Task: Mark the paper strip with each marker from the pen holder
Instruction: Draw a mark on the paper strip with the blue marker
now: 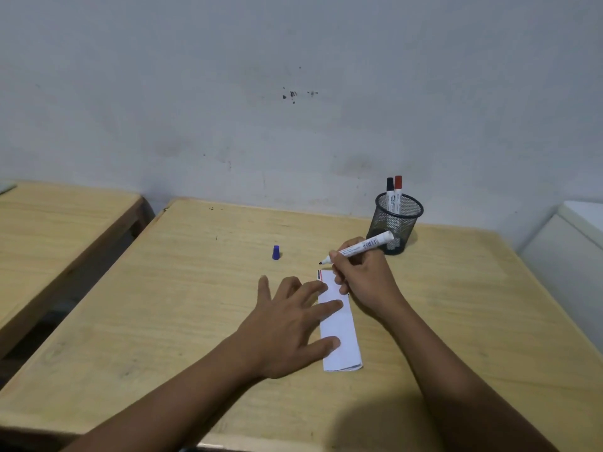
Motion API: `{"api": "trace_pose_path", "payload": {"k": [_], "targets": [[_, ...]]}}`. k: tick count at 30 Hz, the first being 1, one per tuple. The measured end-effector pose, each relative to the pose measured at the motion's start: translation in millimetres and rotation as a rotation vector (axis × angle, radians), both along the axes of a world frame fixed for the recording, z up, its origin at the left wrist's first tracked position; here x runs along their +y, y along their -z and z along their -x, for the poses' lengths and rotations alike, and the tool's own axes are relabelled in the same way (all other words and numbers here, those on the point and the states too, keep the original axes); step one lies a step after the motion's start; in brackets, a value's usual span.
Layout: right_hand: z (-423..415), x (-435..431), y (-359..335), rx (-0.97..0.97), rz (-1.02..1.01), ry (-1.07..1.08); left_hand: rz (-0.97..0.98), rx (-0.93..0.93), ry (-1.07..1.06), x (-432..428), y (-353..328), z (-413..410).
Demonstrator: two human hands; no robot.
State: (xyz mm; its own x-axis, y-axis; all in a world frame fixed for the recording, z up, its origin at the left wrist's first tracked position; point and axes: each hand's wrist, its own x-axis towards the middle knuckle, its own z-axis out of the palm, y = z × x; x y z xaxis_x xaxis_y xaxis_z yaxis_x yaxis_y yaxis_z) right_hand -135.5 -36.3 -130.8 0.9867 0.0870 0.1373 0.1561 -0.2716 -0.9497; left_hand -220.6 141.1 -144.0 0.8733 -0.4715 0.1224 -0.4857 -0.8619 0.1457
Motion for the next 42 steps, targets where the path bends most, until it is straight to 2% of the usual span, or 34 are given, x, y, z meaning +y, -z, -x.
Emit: {"api": "trace_pose_path", "payload": {"k": [4,31,42], "targets": [[2,1,2,-0.049,0.011,0.023,-0.012,0.004,-0.01,0,3,-2],[-1,5,11,-0.056,0.231,0.019,0.018,0.035,-0.051,-2,5,6],[0,4,6,-0.034,0.251,-0.012,0.013,0.044,-0.055,-2,5,6]]}}
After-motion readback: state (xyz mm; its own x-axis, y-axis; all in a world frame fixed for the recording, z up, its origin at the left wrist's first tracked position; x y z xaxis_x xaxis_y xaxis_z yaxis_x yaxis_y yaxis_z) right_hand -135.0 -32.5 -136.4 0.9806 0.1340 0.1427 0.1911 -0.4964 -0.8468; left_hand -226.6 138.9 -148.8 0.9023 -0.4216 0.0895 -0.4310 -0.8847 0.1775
